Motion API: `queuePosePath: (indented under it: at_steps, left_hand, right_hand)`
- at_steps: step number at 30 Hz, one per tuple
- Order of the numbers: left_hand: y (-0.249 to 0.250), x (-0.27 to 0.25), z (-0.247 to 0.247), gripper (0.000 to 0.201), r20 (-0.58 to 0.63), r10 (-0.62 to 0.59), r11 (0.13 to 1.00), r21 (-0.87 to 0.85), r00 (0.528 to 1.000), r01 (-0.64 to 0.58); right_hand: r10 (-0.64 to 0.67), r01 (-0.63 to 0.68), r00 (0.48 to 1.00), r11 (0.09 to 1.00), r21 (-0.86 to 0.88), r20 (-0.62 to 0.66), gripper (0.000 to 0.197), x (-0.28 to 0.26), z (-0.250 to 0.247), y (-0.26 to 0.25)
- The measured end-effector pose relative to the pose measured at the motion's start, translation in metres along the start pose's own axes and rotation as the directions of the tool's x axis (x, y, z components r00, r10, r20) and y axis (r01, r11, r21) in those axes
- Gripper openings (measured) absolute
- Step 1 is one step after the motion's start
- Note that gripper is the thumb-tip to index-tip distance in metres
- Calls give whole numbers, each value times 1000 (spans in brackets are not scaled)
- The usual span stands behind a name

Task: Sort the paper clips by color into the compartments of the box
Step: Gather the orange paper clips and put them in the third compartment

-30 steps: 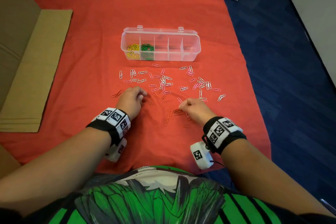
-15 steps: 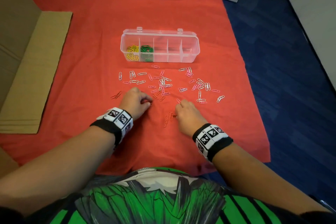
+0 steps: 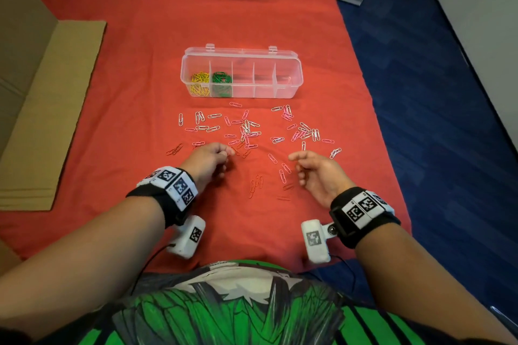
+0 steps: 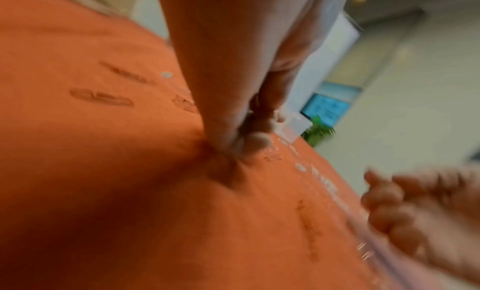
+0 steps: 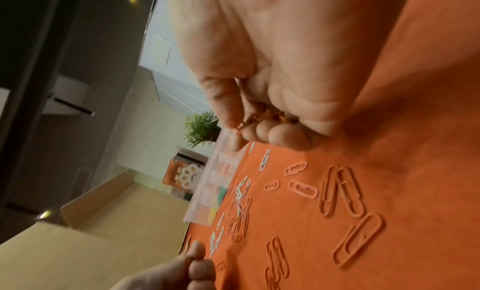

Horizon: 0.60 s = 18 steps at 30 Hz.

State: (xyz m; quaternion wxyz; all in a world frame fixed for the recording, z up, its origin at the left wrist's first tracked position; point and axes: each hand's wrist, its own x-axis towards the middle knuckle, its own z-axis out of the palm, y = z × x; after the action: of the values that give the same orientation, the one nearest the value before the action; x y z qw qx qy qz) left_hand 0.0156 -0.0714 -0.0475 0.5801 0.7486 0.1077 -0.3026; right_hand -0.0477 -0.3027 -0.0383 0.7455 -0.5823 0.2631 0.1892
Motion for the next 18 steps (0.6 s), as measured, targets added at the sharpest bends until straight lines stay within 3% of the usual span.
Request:
queuePosePath:
  at_steps: [2,3,5,8,10,11,12,13,15,18]
  left_hand:
    - [8,-5,0,26,119,-176,917,-341,977,207]
    - [11,-6,0,25,162,-224,869,-413,961,272]
    - [14,-8,3,24,199,-260,853,-412,945,321]
    - [11,-8,19,26,135,-273,934,-198,953,296]
    - [2,-6,27,25,60,-134,982,139,989,124]
    - [-2,-4,28,20,48,-10,938,347,999,-8]
    - [-5,-3,28,16,88,100,847,516,991,-132]
    - [-6,-3,29,25,162,168,732,640,972,-233]
    - [-7,-4,30,49,318,208,537,753,925,-380]
    - [-7,-5,32,48,408,219,424,778,886,-463]
  right_hand:
    - [72,-70,997,994,81,-20,20,-3,-3,0]
    - [85,-83,995,996,43,-49,19,-3,-3,2]
    - [39,-71,991,964,-257,-128,21,0,-4,8]
    - [-106,1,990,674,-738,-96,16,0,-5,17]
    - [-150,44,988,448,-893,-26,10,-4,-4,22]
    - [-168,69,986,340,-938,11,18,-6,-3,26]
    - [-178,87,983,255,-963,42,26,-7,-1,30]
    - [-194,99,979,194,-976,61,31,-8,0,33]
    - [-221,108,972,116,-987,81,33,-10,3,39]
    - [-244,129,964,99,-987,102,26,-12,6,45]
